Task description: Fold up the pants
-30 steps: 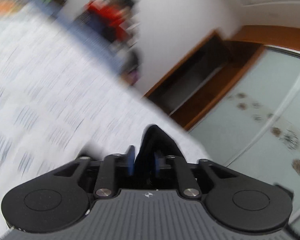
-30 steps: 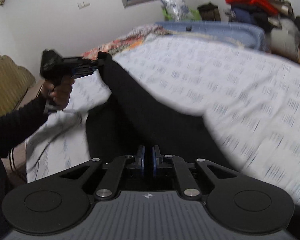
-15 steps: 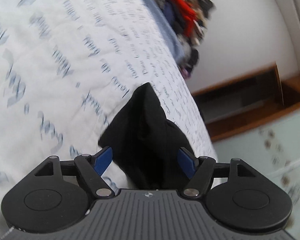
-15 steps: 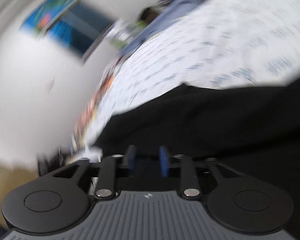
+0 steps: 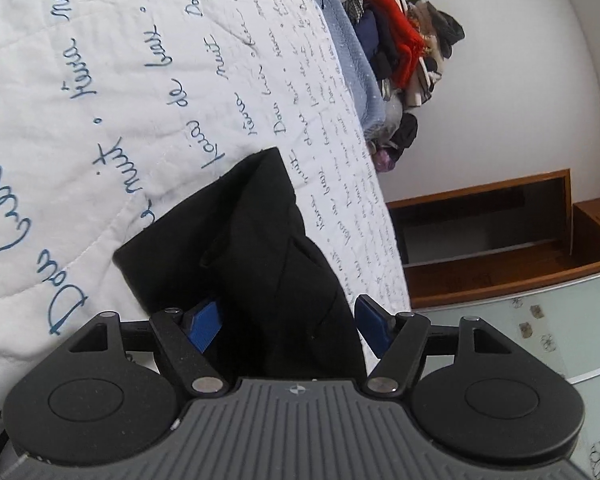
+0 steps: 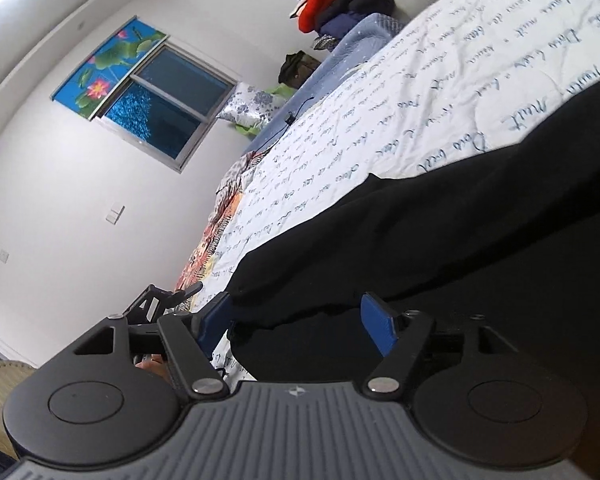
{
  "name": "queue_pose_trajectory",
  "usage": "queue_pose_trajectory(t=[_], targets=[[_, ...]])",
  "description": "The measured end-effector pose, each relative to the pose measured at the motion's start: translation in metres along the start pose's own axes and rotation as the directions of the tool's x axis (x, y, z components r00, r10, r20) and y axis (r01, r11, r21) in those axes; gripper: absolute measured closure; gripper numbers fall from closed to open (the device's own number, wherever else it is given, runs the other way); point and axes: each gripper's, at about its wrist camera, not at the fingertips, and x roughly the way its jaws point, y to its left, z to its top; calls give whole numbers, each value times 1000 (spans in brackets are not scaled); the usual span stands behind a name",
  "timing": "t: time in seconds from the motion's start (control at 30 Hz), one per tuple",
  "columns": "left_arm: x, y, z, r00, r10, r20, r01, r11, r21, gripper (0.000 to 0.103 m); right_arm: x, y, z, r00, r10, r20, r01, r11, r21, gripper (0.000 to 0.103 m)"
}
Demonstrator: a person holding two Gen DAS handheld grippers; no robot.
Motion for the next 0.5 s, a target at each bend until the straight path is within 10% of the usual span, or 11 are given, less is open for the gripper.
queue_pose_trajectory(t=[0.07, 0.2, 0.5], targets=[[11, 2, 0, 1000, 30, 9, -30, 999, 12, 34, -1, -9, 0, 1000, -14, 12, 14, 999, 33, 31], [30, 1, -4, 985, 173, -6, -171, 981, 94, 92, -10, -31, 5, 995, -64, 78, 52, 987, 154, 31], [2, -31, 18, 997, 64, -30, -61, 992, 112, 95, -53, -89, 29, 949, -246, 196, 137, 883, 449, 20]])
